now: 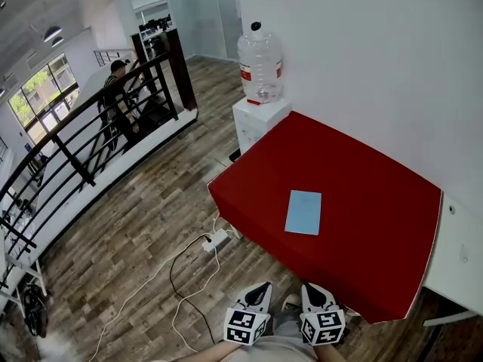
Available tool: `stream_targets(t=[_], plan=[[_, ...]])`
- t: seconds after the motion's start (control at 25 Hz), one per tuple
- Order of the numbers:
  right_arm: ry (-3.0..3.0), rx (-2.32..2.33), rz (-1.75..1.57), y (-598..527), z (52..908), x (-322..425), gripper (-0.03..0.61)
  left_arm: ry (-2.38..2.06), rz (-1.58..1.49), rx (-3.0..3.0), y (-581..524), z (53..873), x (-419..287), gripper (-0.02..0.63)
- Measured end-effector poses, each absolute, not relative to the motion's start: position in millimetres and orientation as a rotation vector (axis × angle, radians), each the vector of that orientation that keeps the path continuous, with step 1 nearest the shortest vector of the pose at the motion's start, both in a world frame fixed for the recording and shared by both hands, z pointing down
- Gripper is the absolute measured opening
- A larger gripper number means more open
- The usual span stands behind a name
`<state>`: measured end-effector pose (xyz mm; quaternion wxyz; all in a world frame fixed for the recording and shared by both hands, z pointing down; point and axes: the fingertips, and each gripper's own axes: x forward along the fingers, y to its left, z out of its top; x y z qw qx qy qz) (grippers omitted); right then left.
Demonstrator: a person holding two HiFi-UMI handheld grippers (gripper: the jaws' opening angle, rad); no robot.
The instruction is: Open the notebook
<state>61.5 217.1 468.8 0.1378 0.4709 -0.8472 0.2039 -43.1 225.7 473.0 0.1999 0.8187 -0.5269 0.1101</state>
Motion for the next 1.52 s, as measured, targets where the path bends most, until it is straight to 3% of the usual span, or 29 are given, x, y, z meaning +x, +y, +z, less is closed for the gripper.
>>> stream_targets(t=[0.6,1.52], plan=[[-2.523,1.218,0.549,70.7,456.4,104.5,0.005,-1.547,0.306,2.26,85.1,458.8,11.6,0.006],[-2.468,1.283,0.636,23.9,464.3,95.5,0.006,-1.493,0.386,2.318,21.7,452.4,-4.8,0.006]])
